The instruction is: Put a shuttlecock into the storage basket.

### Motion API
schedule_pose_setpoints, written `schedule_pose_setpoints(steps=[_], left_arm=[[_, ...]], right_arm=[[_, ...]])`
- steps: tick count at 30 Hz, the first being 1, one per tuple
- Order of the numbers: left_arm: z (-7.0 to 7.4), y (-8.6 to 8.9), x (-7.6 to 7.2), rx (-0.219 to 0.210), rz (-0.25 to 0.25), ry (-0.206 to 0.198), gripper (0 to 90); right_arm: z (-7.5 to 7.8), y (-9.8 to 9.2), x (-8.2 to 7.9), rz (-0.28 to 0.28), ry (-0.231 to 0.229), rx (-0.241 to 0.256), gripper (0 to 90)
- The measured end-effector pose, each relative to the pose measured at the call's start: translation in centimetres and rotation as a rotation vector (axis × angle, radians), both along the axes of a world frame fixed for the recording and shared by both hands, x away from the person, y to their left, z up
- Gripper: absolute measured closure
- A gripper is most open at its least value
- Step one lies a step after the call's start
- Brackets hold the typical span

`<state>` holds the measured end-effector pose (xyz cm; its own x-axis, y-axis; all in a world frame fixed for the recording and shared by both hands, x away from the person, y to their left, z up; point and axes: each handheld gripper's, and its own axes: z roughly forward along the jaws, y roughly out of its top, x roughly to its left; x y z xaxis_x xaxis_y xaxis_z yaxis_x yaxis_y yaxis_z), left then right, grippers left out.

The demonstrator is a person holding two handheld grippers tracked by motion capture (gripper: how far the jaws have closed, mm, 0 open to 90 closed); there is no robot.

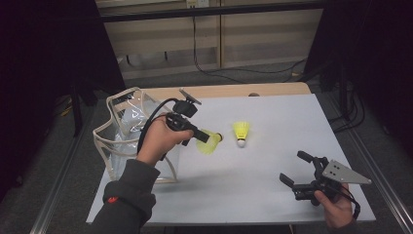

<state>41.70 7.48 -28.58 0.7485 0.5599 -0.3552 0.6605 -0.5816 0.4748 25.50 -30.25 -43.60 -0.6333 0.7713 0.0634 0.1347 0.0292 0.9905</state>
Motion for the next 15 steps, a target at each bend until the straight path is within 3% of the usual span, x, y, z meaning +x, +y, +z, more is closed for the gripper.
schedule_pose_setpoints(steps=[15], left_arm=[[0.97, 0.99, 0.18, -0.006, 0.033, -0.006, 88.8]], right_arm=[[0.00, 0.11, -0.06, 0.006, 0.003, -0.002, 0.9]])
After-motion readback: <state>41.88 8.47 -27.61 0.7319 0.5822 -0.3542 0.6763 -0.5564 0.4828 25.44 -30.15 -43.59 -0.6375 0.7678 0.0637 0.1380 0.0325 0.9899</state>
